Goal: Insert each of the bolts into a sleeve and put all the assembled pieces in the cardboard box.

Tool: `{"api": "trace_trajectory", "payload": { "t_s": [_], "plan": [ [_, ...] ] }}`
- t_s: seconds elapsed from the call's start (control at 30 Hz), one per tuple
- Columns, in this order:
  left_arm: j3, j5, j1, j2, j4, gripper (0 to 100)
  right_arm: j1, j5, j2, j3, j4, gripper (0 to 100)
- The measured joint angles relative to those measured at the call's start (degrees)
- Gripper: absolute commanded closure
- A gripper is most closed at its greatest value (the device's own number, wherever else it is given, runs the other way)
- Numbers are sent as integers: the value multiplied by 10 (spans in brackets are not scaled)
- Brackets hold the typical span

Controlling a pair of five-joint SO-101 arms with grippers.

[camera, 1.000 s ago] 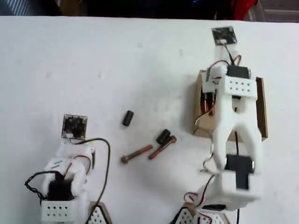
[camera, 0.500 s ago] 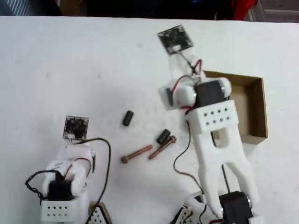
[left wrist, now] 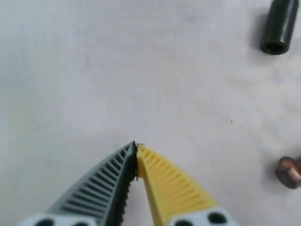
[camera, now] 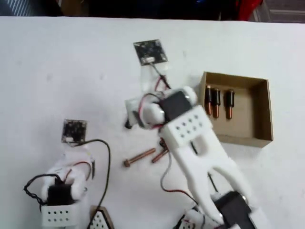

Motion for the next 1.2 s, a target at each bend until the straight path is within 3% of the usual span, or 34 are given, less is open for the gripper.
{"api": "trace_trajectory", "payload": {
  "t_s": [0.3,0.43,0.77,1.2],
  "plan": [
    [0,0,-87,0,0,977,-5,-42,203,-79,-42,837],
    [0,0,-90,0,-1,977,-6,-98,292,-164,-25,837],
    [0,0,-91,0,-1,977,-11,-147,498,-348,14,839],
    [0,0,-91,0,-1,977,-11,-155,571,-390,40,840]
  ]
}}
